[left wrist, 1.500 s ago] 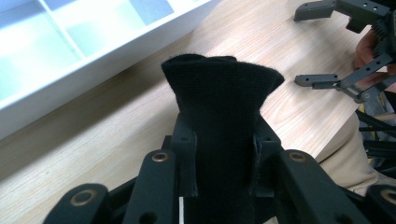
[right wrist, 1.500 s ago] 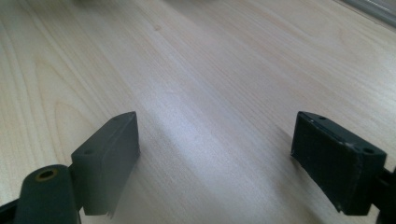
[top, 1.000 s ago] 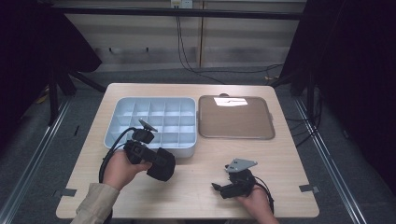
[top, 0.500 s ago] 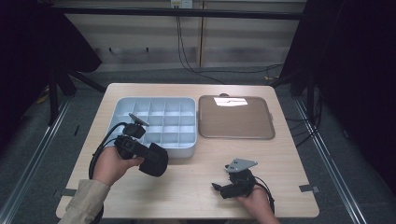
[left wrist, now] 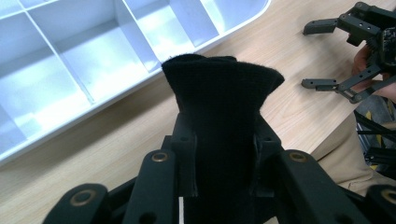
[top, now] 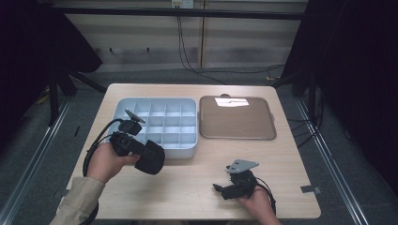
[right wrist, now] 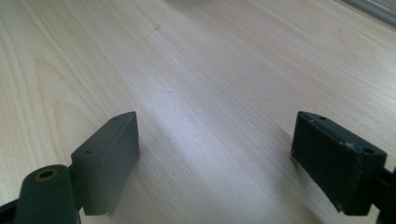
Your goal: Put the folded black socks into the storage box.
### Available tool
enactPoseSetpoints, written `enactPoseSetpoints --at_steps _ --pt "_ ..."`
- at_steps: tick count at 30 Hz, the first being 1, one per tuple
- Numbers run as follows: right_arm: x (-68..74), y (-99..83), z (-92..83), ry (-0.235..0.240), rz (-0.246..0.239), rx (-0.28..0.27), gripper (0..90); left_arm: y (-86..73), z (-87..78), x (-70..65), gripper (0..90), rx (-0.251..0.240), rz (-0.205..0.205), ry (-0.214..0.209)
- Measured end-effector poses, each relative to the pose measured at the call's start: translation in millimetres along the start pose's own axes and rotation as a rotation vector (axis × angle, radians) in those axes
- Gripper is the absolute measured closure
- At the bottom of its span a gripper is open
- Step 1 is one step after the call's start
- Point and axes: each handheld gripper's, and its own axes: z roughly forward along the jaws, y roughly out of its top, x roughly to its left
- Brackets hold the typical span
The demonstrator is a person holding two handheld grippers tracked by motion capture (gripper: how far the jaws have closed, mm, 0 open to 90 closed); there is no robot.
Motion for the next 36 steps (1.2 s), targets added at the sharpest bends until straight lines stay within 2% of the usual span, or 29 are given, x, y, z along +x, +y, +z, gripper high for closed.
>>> enactPoseSetpoints --at_steps 10,24,25,31,36 --pt "0.1 0.0 0.1 -0.001 0.0 0.0 14.8 3.4 -10.1 4.6 69.4 0.0 0.006 0.023" --pt "0.1 0.0 0.4 0.0 0.0 -0.003 14.7 11.9 -28.0 14.8 69.4 -0.02 -0.028 0.044" --pt "0.1 0.0 0.2 0.001 0.0 -0.002 14.7 12.7 -29.3 15.9 69.4 -0.017 -0.021 0.046" --pt "0.0 0.0 0.4 0.0 -0.001 -0.004 14.7 16.4 -33.7 21.7 69.4 -0.026 -0.044 0.052" --pt "-0.1 0.0 0.3 0.002 -0.002 -0.003 14.7 18.3 -36.4 24.9 69.4 -0.028 -0.048 0.053"
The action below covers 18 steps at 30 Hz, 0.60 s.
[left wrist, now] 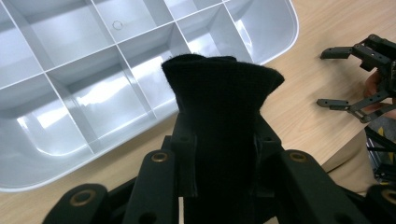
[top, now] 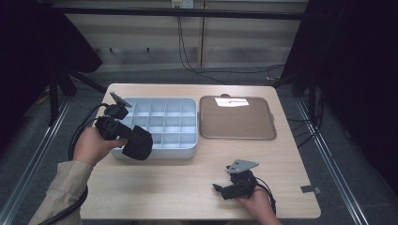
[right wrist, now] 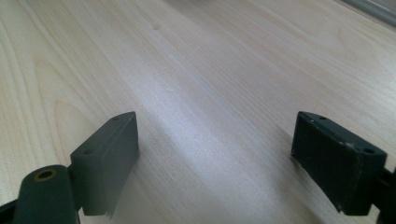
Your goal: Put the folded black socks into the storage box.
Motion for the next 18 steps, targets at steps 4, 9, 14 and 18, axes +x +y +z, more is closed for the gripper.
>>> enactPoseSetpoints --at_steps 4,9,14,18 --pt "0.1 0.0 0.0 -0.001 0.0 0.001 14.6 3.8 -4.1 4.8 69.3 -0.013 -0.013 -0.002" --pt "0.6 0.2 0.0 -0.003 0.002 0.003 14.3 8.0 -7.3 11.3 69.3 -0.014 -0.021 0.01" --pt "0.5 0.1 0.1 -0.001 0.003 0.002 14.3 11.9 -7.8 16.1 69.3 -0.014 -0.031 0.01" --pt "0.5 0.1 0.1 -0.002 0.002 0.002 14.3 16.4 -7.2 21.3 69.3 -0.014 -0.034 0.013"
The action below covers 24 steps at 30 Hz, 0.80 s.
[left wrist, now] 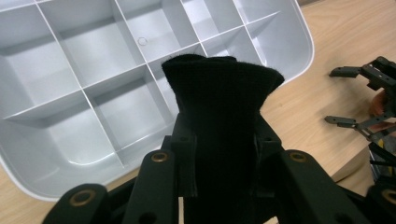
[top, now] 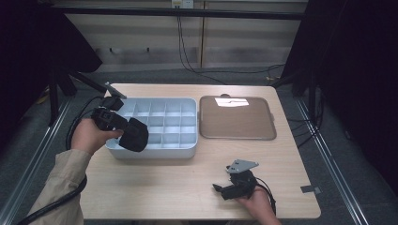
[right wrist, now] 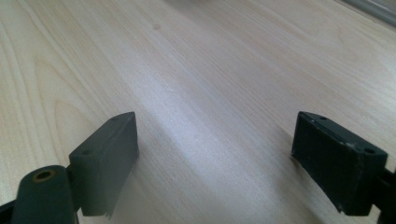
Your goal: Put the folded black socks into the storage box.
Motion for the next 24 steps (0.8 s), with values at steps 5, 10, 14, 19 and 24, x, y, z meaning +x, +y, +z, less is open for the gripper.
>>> enactPoseSetpoints --at_steps 5,10,14,19,24 --pt "0.0 0.0 0.0 0.0 0.0 0.0 14.2 2.6 -0.7 6.4 69.3 0.007 -0.02 -0.002" --pt "0.0 0.0 0.0 0.0 0.0 0.0 14.3 1.2 -2.2 20.6 69.2 -0.006 -0.059 0.014" --pt "0.0 0.0 0.0 0.0 0.0 0.0 14.2 -0.2 -3.5 27.0 69.3 -0.011 -0.078 0.026" --pt "0.0 0.0 0.0 -0.001 -0.001 0.0 14.2 -0.3 -5.7 35.8 69.2 -0.025 -0.094 0.038" --pt "0.4 0.1 0.1 -0.002 0.001 0.001 14.0 -0.1 -6.3 41.3 69.2 -0.032 -0.095 0.056"
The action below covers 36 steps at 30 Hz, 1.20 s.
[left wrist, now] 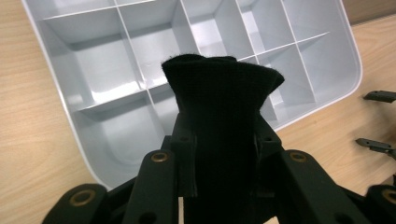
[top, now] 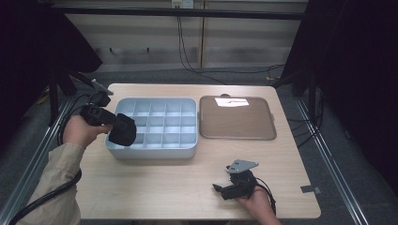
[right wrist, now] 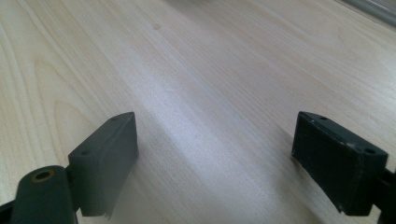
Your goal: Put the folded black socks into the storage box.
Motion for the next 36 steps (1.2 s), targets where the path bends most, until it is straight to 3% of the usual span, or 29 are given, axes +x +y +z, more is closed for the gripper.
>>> enactPoseSetpoints --at_steps 10,28,36 --pt "0.0 -0.1 0.2 0.003 0.001 -0.002 14.0 -0.1 4.8 17.7 69.3 -0.02 -0.018 0.03" --pt "0.1 0.0 0.0 0.0 0.001 0.0 14.0 -1.9 17.3 37.1 69.2 0.004 -0.029 0.071" --pt "0.3 -0.1 0.0 -0.001 0.002 0.0 14.0 -3.9 27.2 44.0 69.2 0.033 -0.041 0.066"
